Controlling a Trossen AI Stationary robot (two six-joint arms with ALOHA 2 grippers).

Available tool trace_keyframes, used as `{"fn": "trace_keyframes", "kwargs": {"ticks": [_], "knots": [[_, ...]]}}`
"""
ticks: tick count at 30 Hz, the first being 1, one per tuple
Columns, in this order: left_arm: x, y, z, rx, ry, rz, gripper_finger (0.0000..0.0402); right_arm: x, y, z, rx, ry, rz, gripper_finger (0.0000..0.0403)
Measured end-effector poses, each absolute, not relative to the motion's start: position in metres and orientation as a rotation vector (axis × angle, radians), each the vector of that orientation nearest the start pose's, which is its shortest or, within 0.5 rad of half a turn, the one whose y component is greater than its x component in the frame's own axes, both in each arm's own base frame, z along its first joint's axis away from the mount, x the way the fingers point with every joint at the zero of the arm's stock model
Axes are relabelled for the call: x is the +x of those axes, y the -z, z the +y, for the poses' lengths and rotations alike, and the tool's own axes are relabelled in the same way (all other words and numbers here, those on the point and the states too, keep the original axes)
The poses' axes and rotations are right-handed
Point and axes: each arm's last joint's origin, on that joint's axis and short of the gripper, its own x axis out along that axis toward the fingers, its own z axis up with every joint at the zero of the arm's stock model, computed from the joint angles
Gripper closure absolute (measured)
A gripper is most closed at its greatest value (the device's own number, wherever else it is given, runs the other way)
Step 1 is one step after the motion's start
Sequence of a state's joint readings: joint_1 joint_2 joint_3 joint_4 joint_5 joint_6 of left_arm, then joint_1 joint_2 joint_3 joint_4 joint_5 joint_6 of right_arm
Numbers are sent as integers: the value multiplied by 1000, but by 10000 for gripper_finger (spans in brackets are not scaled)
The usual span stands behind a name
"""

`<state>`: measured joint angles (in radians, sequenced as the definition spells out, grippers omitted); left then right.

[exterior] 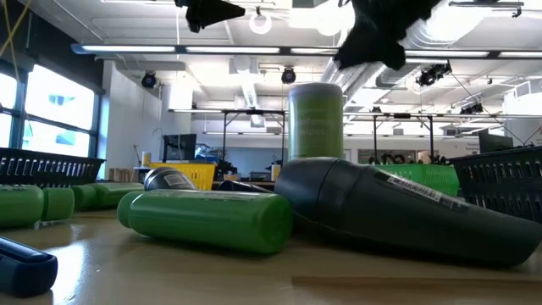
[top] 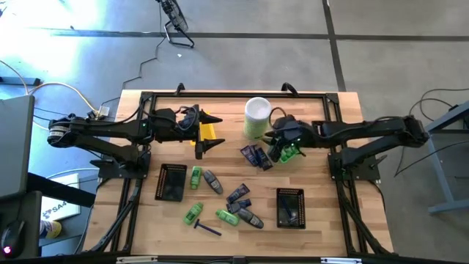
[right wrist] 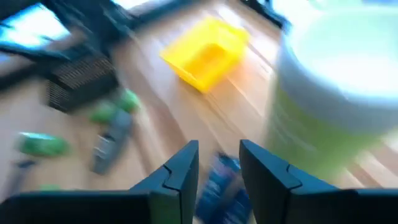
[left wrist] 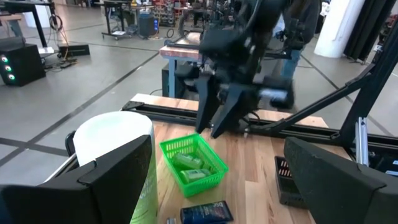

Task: Pick & Place Travel size toiletries
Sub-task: Put the top deodorant into the yellow bin

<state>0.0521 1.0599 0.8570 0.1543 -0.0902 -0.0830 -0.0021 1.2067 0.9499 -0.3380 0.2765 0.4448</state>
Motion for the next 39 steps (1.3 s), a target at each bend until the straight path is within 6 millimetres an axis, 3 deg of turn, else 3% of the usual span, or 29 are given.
{"fn": "trace_keyframes", "kwargs": {"ticks": [9, 21, 29, 39], "knots": [[239, -338, 15, -82, -144, 43, 41, 264, -307, -6, 389, 289, 379, 298], [239, -339, 15, -89, -141, 42, 41, 265, -310, -6, 393, 284, 342, 298], [239, -339, 15, -228, -133, 33, 41, 265, -310, -6, 393, 284, 343, 298], [240, -338, 15, -233, -132, 37, 41, 265, -310, -6, 393, 285, 343, 298]]}}
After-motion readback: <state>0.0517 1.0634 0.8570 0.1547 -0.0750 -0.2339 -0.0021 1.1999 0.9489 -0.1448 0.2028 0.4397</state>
